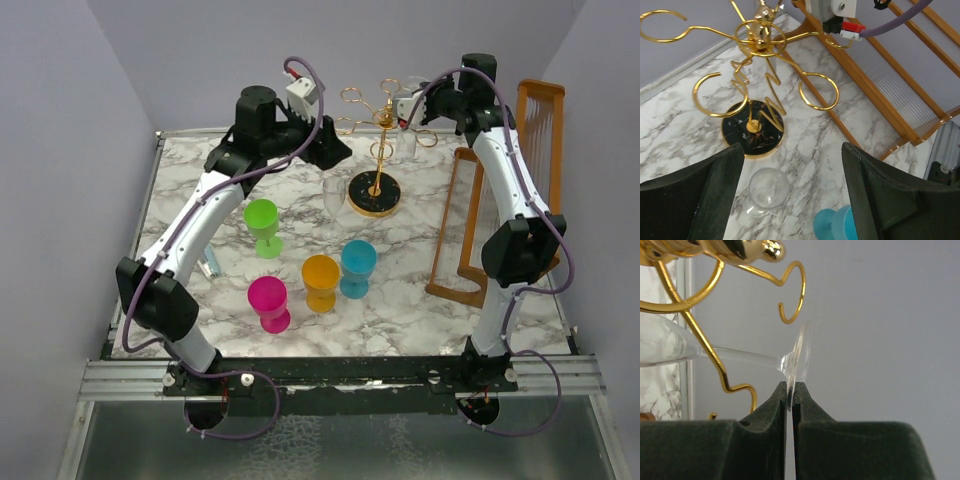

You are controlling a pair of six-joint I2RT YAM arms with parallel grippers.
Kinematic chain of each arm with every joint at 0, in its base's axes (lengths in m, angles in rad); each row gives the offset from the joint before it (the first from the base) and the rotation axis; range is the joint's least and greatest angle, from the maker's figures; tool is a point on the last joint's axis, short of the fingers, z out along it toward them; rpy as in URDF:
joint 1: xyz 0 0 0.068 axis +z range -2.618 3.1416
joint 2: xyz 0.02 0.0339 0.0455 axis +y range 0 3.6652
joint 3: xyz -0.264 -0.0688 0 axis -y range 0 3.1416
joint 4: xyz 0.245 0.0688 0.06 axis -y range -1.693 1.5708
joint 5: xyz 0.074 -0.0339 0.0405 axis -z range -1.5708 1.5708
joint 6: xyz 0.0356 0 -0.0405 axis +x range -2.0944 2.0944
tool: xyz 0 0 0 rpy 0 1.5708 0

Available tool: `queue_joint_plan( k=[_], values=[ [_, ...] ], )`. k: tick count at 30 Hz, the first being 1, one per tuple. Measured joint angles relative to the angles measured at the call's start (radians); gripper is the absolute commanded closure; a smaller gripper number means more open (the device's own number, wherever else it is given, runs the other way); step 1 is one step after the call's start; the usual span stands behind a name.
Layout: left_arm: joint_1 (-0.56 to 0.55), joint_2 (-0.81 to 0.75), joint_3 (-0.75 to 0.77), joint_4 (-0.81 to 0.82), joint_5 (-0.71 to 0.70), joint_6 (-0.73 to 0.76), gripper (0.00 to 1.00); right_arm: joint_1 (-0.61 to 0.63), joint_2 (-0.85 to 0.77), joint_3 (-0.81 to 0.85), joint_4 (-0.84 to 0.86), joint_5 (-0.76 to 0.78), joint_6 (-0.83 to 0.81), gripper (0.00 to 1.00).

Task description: Place the wine glass upside down on the wine glass rack

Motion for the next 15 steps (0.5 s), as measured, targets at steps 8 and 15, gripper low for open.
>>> queue_joint_plan(
  k=[8, 15],
  values=[
    [-0.088, 0.147, 0.057, 0.063, 0.009, -0.134, 0.25, 0.002, -0.062, -0.05, -0.013, 0.031, 0.017, 0.99],
    [-0.101, 0.224, 0.066, 0.109, 0.009, -0.228, 0.35, 0.003, -0.151, -0.112, -0.013, 0.068, 0.024, 0.99]
  ],
)
